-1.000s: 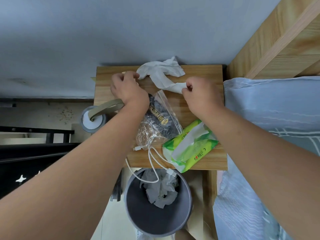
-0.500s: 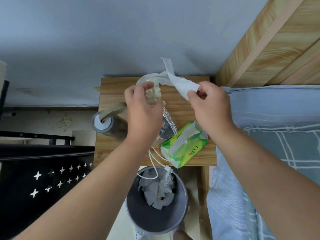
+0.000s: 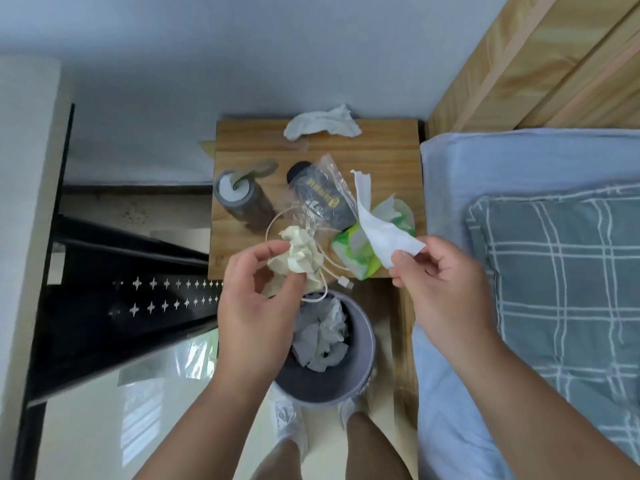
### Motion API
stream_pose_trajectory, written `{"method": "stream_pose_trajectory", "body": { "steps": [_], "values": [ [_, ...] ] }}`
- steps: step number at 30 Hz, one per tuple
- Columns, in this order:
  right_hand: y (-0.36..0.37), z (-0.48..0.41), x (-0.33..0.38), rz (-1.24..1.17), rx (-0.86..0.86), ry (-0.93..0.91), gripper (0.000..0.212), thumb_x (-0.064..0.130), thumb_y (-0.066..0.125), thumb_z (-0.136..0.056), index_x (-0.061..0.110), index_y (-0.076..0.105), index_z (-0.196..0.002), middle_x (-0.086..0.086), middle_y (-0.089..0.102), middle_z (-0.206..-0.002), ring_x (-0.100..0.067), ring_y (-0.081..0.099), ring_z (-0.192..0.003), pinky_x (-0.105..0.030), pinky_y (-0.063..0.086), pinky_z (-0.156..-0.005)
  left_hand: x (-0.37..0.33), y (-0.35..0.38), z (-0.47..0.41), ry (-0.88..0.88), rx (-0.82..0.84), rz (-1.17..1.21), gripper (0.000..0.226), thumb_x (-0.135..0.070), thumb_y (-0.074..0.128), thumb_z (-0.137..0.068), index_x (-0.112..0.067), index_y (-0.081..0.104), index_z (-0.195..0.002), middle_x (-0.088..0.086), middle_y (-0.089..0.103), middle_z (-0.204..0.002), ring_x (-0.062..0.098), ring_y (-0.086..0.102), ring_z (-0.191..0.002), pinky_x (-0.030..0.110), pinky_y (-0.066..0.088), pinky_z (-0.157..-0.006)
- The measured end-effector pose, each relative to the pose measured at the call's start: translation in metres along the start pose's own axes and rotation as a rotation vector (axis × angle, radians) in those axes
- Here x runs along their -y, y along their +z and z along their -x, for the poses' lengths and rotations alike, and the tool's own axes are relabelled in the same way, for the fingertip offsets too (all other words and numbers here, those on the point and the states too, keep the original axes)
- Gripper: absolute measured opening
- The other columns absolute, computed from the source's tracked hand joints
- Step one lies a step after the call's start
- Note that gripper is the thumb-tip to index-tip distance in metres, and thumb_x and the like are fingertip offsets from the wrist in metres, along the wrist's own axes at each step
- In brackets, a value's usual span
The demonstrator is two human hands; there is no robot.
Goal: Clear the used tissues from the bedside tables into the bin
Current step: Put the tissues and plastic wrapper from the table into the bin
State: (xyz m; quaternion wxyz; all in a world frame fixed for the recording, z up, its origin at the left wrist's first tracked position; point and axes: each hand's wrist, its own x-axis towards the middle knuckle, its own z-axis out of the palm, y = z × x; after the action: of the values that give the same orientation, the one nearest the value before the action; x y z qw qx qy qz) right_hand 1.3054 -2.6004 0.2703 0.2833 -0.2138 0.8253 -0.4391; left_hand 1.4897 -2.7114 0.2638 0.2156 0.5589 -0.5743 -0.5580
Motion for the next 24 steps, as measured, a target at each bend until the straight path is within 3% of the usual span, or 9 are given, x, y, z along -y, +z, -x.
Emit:
{"method": "stream_pose_trajectory", "body": {
  "steps": [1,3,4,8,11,14,16,18,24],
  "values": [
    [0.003,0.01,-0.006,-0.008,0.021,0.016,0.013,0.036,0.062,-0.083,0.045,0.071,-0.089,0.013,0.078,-0.079,-0.009,0.075,-0.072,-0.037,0.062,-0.07,0.011,-0.004,0.007,-0.048,0.005,0.051,0.035,-0.042,0.075,-0.078,-0.048,0.069,-0.111,-0.002,0.077,-0.114,0.026,0.075,-0.102,0.045,0.062,-0.077],
    [0.009,0.031,-0.022,-0.022,0.041,0.049,0.011,0.033,0.062,-0.083,0.034,0.071,-0.089,0.004,0.076,-0.075,-0.017,0.074,-0.07,-0.044,0.062,-0.072,0.034,-0.011,0.018,-0.108,0.023,0.098,0.035,-0.038,0.075,-0.075,-0.045,0.071,-0.109,0.002,0.078,-0.104,0.025,0.078,-0.094,0.034,0.056,-0.06],
    [0.013,0.04,-0.031,-0.028,0.046,0.071,0.015,0.035,0.061,-0.082,0.026,0.069,-0.091,-0.004,0.074,-0.074,-0.025,0.072,-0.069,-0.05,0.06,-0.073,0.046,-0.013,0.022,-0.128,0.039,0.091,0.034,-0.037,0.074,-0.075,-0.044,0.071,-0.108,0.002,0.078,-0.103,0.023,0.079,-0.094,0.03,0.055,-0.058],
    [0.034,0.064,-0.081,0.003,0.094,0.167,0.02,0.038,0.058,-0.08,0.022,0.061,-0.09,-0.024,0.064,-0.074,-0.043,0.061,-0.074,-0.056,0.055,-0.072,0.104,-0.018,0.022,-0.228,0.156,0.031,0.03,-0.022,0.072,-0.079,-0.044,0.073,-0.101,0.001,0.078,-0.116,0.017,0.078,-0.099,0.034,0.067,-0.073],
    [0.06,0.071,-0.132,0.109,0.178,0.241,0.014,0.034,0.055,-0.084,0.023,0.055,-0.093,-0.012,0.061,-0.07,-0.039,0.059,-0.076,-0.049,0.051,-0.063,0.153,-0.014,0.017,-0.298,0.248,-0.059,0.032,-0.013,0.075,-0.087,-0.043,0.075,-0.097,-0.008,0.078,-0.107,0.014,0.077,-0.093,0.027,0.066,-0.067],
    [0.089,0.065,-0.186,0.259,0.267,0.284,0.01,0.03,0.05,-0.09,0.021,0.054,-0.086,0.001,0.06,-0.07,-0.021,0.058,-0.068,-0.036,0.044,-0.056,0.197,-0.006,0.009,-0.328,0.278,-0.128,0.031,-0.02,0.082,-0.091,-0.05,0.074,-0.093,-0.025,0.073,-0.085,0.008,0.075,-0.08,0.026,0.065,-0.06],
    [0.106,0.057,-0.216,0.332,0.313,0.332,0.012,0.027,0.05,-0.094,0.019,0.058,-0.091,0.0,0.065,-0.079,-0.017,0.062,-0.075,-0.039,0.052,-0.061,0.225,-0.003,0.002,-0.356,0.288,-0.175,0.029,-0.025,0.083,-0.09,-0.052,0.073,-0.092,-0.012,0.075,-0.092,0.016,0.077,-0.082,0.024,0.063,-0.058],
    [0.121,0.046,-0.242,0.417,0.351,0.353,0.016,0.026,0.049,-0.094,0.013,0.058,-0.09,-0.008,0.064,-0.083,-0.024,0.062,-0.076,-0.043,0.054,-0.065,0.249,-0.001,-0.006,-0.374,0.303,-0.226,0.026,-0.029,0.083,-0.089,-0.053,0.072,-0.092,-0.006,0.075,-0.097,0.022,0.077,-0.08,0.026,0.064,-0.058],
    [0.142,0.023,-0.282,0.567,0.453,0.371,0.023,0.026,0.059,-0.08,0.017,0.045,-0.065,-0.003,0.053,-0.064,-0.025,0.052,-0.062,-0.03,0.031,-0.049,0.298,0.004,-0.025,-0.372,0.42,-0.413,0.025,-0.032,0.077,-0.088,-0.051,0.068,-0.101,-0.023,0.074,-0.099,0.012,0.074,-0.074,0.044,0.069,-0.067]
  ]
}}
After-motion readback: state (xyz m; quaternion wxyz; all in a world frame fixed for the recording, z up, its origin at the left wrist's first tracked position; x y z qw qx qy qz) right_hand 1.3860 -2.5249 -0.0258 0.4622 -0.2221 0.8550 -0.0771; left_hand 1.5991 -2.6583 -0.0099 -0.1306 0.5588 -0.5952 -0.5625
